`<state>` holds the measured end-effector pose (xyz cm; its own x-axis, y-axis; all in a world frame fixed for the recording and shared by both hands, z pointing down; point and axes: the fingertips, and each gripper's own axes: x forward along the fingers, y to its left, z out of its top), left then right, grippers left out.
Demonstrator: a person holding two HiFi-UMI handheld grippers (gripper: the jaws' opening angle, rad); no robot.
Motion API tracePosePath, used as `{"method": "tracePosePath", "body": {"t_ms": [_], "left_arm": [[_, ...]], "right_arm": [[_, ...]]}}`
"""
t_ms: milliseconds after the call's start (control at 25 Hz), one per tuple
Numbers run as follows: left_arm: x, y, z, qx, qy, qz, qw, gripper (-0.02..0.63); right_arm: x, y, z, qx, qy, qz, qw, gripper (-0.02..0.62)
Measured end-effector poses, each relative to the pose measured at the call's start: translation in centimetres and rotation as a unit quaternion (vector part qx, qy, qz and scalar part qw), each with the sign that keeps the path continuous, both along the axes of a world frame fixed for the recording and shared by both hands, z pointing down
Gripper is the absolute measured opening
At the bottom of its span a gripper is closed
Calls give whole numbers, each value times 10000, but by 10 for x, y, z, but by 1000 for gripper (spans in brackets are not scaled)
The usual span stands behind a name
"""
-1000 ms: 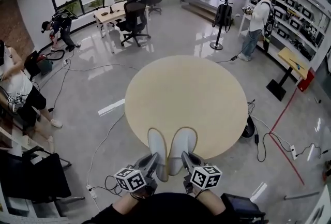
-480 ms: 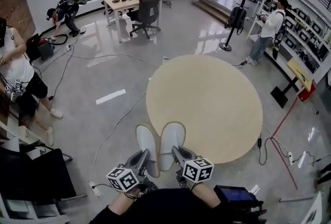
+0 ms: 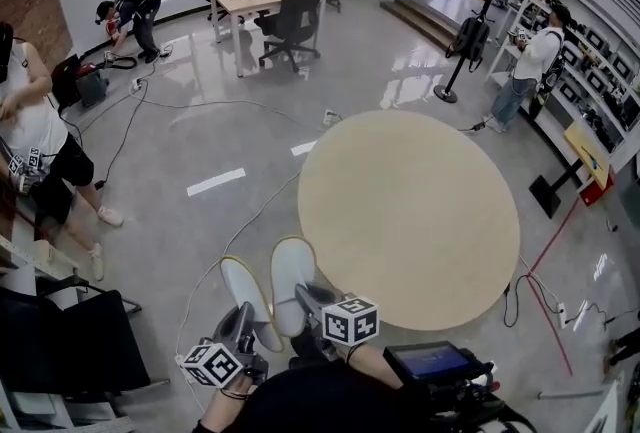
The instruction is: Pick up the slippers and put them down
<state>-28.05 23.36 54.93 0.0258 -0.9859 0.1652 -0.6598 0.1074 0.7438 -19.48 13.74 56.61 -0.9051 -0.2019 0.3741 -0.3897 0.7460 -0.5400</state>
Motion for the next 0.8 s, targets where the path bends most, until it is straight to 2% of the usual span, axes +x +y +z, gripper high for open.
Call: {"method": "tracePosePath", "body": {"t_ms": [240,360,560,800], "left_arm": [[-69,-14,1,-290,-329,-554,9975,31],[-104,-49,0,-390,-488,-643,9960,31],[-133,-125,1,-632,-610,-206,9959,29],[-166,-225,10,-785,-527,257,9952,29]], "right_arm": [[-82,-27,9,-206,-330,-483,9981,29],[-120,-59,8,-246,-490,-630,9965,29],[-148,-135,11,-533,-560,-206,9968,29],[-171,-226,28,-766,-464,263,9956,29]]}}
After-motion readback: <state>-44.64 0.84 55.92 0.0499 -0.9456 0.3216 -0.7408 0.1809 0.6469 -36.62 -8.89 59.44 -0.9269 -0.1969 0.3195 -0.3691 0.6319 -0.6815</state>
